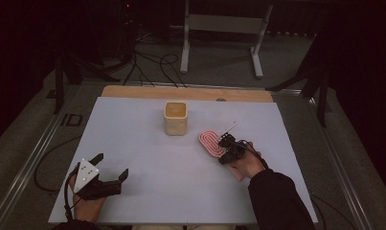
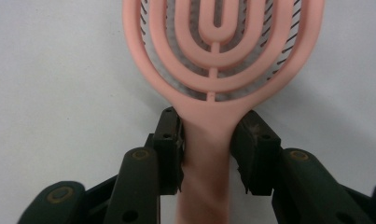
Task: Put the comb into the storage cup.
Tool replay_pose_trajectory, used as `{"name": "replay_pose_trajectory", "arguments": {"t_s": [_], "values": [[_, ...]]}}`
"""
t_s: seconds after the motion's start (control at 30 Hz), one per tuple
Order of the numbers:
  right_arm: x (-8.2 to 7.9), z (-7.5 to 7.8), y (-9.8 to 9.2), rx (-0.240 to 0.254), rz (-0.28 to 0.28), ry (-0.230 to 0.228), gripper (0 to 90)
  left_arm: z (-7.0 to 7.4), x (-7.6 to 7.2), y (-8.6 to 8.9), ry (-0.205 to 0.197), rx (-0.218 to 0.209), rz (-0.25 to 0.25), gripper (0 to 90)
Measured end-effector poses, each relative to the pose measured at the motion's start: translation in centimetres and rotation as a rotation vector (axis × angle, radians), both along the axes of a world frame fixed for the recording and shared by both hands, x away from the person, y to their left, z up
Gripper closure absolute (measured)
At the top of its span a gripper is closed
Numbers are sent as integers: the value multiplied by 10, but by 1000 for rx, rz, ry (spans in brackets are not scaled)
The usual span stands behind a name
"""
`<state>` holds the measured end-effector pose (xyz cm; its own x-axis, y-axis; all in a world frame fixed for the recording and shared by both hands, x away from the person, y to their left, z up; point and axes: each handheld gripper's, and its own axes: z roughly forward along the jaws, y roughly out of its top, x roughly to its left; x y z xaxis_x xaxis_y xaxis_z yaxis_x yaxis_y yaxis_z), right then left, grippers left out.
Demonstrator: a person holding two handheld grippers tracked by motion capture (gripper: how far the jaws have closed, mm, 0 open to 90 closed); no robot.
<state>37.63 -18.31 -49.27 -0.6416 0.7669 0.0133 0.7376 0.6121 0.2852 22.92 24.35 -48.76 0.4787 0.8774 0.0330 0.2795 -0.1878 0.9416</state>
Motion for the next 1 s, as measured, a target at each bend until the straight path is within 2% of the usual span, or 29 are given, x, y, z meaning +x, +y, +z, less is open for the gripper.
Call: {"name": "replay_pose_trajectory", "arguments": {"t_s": [0.5,0.83,1.0], "values": [[-2,0,-1,-9,4,-20,693,0,0,0,-1,-1,4,4],[-6,1,-3,25,-12,-48,695,0,0,0,2,1,4,4],[-8,6,-3,47,-20,-87,696,0,0,0,2,1,5,4]]}}
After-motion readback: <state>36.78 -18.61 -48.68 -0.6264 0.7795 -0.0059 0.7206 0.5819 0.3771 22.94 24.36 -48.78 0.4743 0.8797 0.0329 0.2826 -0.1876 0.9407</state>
